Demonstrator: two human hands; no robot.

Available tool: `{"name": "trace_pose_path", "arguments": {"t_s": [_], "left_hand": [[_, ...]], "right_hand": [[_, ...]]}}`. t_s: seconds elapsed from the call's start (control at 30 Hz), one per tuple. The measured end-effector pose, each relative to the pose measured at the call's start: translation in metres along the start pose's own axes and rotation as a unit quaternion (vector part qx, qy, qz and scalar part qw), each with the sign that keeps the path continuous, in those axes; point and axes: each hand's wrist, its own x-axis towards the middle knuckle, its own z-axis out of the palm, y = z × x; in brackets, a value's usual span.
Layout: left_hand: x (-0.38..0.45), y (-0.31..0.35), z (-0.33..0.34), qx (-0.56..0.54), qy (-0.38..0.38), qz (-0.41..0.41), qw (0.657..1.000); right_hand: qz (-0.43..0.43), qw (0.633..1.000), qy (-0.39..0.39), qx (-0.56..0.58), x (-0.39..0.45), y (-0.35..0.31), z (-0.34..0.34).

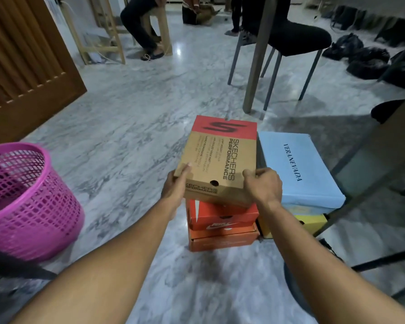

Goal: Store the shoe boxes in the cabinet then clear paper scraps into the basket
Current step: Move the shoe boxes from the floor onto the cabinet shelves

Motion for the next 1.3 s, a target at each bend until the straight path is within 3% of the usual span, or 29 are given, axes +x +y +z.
{"name": "trace_pose_path", "arguments": {"t_s": [0.3,0.47,0.6,0.8,1.03,1.2,1.3], "left_hand": [[-0.008,-0.026,-0.080,-0.122,0.007,-0.039,0.992],[-0.033,-0.054,-0.131,-0.120,0.006,-0.043,0.992],[-0.078,-0.074,-0.182,-0.141,0.012,-0.025,0.990],[-0.165,-0.105,-0.258,-0.174,0.010,0.008,0.985],[-0.257,-0.126,-0.344,-0.214,-0.028,-0.019,0.976],[-0.306,-0.111,-0.383,-0.291,-0.037,0.028,0.956],[-0.337,-0.106,-0.421,-0.257,0.029,0.083,0.962]], "right_hand": [[-0.002,0.997,-0.007,0.079,-0.038,0.002,0.028],[0.011,0.992,-0.037,0.116,-0.058,-0.001,0.038],[0.075,0.961,-0.182,0.194,-0.063,-0.014,0.040],[0.054,0.902,-0.372,0.210,-0.108,-0.049,0.041],[-0.061,0.879,-0.431,0.194,-0.191,-0.089,0.044],[-0.134,0.834,-0.515,0.146,-0.243,-0.119,0.072],[-0.183,0.784,-0.582,0.112,-0.287,-0.155,0.103]]}}
